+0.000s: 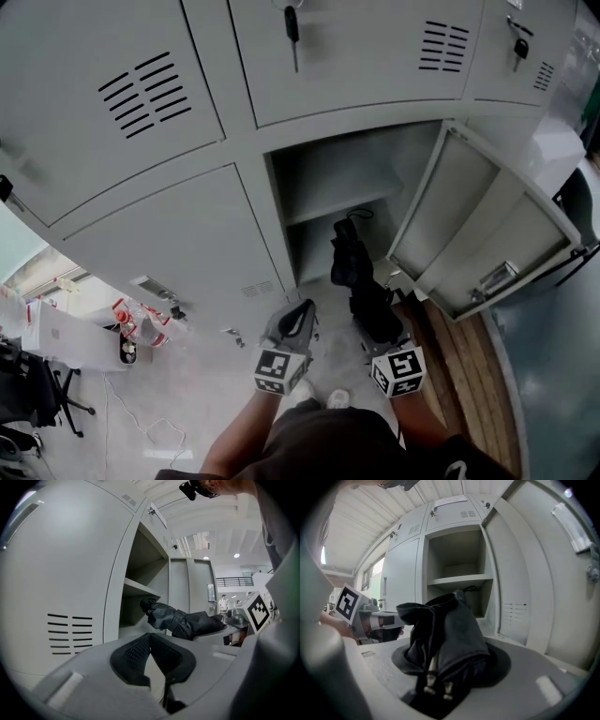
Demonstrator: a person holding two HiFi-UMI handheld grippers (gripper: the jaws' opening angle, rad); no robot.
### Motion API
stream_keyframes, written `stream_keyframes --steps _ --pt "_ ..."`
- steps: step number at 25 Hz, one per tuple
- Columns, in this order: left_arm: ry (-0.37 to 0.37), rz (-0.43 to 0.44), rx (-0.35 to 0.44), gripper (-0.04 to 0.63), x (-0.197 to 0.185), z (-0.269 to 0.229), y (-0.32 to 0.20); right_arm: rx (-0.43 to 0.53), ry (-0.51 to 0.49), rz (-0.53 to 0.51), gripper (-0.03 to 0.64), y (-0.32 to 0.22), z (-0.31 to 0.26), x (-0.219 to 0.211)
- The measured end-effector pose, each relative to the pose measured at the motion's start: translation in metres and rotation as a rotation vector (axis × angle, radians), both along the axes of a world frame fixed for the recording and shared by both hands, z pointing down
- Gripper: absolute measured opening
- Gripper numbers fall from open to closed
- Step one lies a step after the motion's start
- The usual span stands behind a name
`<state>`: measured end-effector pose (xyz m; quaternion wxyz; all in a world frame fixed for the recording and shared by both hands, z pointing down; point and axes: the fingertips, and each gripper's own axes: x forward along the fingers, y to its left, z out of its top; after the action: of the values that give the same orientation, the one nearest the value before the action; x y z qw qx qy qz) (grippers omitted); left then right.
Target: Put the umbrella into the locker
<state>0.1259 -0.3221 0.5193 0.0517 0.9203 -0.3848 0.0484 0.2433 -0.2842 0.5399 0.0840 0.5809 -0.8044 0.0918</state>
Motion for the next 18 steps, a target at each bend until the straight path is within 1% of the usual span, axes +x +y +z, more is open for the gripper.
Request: stream_keyframes --steps 5,9,15,18 --pt "0.031 0.021 0.016 0.005 -0.001 -0.004 -0.006 -0.013 0.014 0.014 0.242 -0.010 -0.004 -0.003" --pt "0.058 0.062 0.014 0.005 0.002 -0.006 -0.005 -0.014 0.028 0.044 0.242 -0.020 -0.007 -0.003" --pt "0.050 0.096 0.013 0.005 -0.007 0.005 -0.010 -0.011 0.043 0.075 0.242 -0.032 -0.006 -0.005" --pt "0.044 0.086 0.013 0.005 -0.008 0.003 -0.012 -0.011 0.039 0.078 0.242 -0.039 -0.009 -0.003"
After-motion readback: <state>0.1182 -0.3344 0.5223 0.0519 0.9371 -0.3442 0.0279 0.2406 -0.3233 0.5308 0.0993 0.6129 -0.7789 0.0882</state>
